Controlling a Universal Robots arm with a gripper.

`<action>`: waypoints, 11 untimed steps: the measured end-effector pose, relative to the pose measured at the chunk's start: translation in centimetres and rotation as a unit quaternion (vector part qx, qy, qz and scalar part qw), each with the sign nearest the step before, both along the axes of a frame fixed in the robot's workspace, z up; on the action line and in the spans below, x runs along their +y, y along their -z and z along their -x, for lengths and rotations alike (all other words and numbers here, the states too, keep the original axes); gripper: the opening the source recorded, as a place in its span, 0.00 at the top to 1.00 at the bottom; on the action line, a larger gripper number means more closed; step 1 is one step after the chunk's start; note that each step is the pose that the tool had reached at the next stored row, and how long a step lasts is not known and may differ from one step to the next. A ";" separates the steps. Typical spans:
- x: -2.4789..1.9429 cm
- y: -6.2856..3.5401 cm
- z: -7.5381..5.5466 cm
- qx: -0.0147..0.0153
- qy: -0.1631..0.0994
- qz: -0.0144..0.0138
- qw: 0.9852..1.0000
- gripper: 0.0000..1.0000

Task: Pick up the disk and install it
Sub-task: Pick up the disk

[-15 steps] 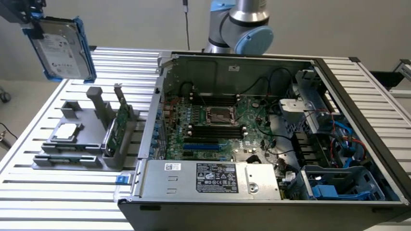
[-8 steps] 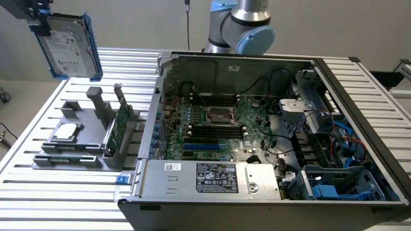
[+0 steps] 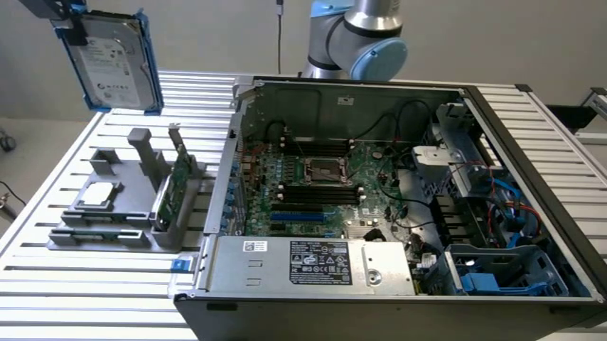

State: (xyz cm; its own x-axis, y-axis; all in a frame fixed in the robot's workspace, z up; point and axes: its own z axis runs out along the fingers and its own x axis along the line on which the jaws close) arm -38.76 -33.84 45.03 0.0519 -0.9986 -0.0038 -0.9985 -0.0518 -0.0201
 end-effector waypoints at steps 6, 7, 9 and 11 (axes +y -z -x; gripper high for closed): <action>-0.42 -1.12 -2.0 0.000 -0.001 0.000 1.000 0.67; -0.50 -1.31 -2.3 0.000 -0.001 0.000 1.000 0.67; -0.66 -1.72 -3.0 0.000 -0.002 0.000 1.000 0.67; -0.82 -2.10 -3.6 0.000 -0.002 0.000 1.000 0.67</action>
